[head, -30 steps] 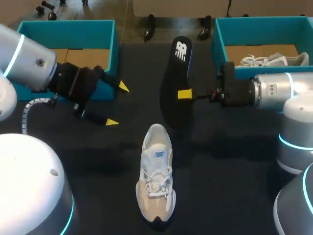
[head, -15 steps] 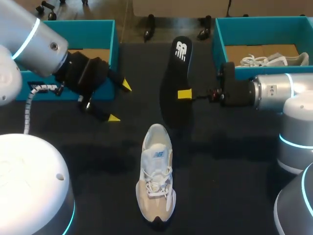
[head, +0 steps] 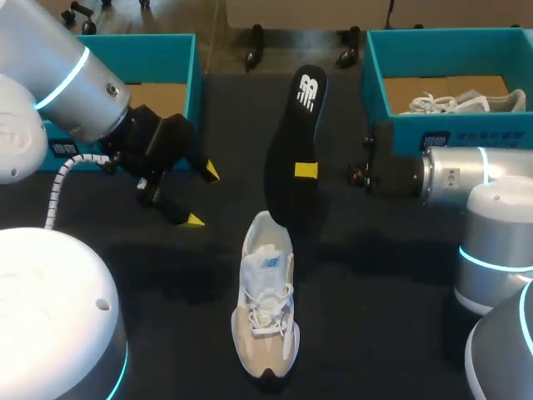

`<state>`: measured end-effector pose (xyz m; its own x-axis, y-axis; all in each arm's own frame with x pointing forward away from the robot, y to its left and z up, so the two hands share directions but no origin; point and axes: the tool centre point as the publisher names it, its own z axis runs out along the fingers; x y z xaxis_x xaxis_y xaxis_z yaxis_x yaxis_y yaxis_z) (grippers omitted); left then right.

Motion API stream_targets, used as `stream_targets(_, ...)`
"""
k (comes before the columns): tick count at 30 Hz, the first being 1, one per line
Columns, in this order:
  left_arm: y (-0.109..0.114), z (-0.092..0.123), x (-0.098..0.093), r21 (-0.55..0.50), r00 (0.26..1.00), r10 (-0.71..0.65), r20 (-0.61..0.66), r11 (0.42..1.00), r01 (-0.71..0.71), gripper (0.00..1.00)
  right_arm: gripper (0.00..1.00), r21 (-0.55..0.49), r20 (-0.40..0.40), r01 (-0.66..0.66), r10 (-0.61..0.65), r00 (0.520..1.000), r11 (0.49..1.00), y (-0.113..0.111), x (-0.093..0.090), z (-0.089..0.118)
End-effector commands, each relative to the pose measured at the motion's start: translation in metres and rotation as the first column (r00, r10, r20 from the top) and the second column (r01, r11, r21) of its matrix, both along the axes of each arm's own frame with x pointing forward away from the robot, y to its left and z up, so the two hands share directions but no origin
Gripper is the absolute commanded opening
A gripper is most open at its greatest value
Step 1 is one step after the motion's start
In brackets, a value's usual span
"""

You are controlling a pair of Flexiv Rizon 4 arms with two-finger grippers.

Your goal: Take the shoe out of the shoebox, open the shoe tongue, remove and reinsert the insole, then place the shoe into the shoebox

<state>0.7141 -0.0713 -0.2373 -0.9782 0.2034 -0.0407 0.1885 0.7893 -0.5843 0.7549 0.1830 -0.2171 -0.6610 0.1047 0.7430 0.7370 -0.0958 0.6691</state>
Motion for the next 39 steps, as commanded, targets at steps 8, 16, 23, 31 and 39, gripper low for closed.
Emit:
stream_targets(8, -0.001, -0.004, 0.001, 0.013, 1.0, -0.002, -0.011, 1.0, 0.003, 1.0, 0.0, 0.0, 0.012, 0.021, -0.021, 1.0, 1.0, 0.004, 0.0, -0.007)
stream_targets(16, -0.001, -0.038, -0.005, 0.089, 0.991, 0.006, -0.135, 0.996, 0.006, 1.0, 0.0, 0.037, 0.051, 0.031, -0.033, 0.998, 0.999, 0.012, 0.005, -0.03)
stream_targets(23, -0.001, -0.038, -0.005, 0.089, 0.991, 0.006, -0.135, 0.996, 0.006, 1.0, 0.0, 0.037, 0.051, 0.031, -0.033, 0.998, 0.999, 0.012, 0.005, -0.03)
stream_targets(31, -0.005, -0.047, -0.002, 0.111, 0.991, 0.025, -0.129, 0.994, -0.011, 1.0, 0.0, 0.022, 0.067, 0.021, -0.022, 0.997, 1.0, 0.018, 0.007, -0.032)
stream_targets(39, -0.013, -0.072, -0.007, 0.154, 0.987, 0.031, -0.155, 0.988, -0.006, 1.0, 0.0, 0.053, 0.072, 0.012, -0.016, 0.997, 0.999, 0.019, 0.01, -0.053)
